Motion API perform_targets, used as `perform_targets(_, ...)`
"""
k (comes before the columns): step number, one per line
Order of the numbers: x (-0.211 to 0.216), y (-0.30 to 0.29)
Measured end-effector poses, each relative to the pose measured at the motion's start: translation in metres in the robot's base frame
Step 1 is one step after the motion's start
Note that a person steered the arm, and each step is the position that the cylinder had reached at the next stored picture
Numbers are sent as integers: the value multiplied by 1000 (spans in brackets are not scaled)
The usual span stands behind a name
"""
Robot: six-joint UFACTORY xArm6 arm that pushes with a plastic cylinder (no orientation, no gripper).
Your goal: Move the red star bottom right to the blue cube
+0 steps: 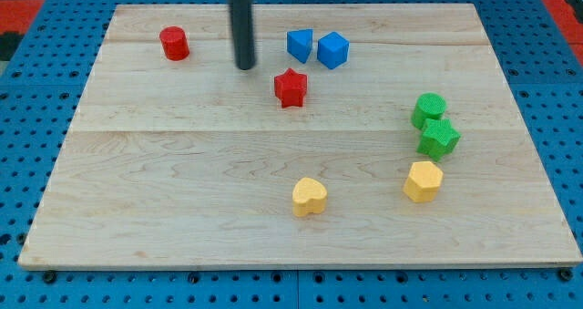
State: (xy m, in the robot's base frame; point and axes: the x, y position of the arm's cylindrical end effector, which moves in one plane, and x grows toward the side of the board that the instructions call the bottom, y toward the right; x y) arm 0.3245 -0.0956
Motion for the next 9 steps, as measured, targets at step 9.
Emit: perform_targets(9,41,140)
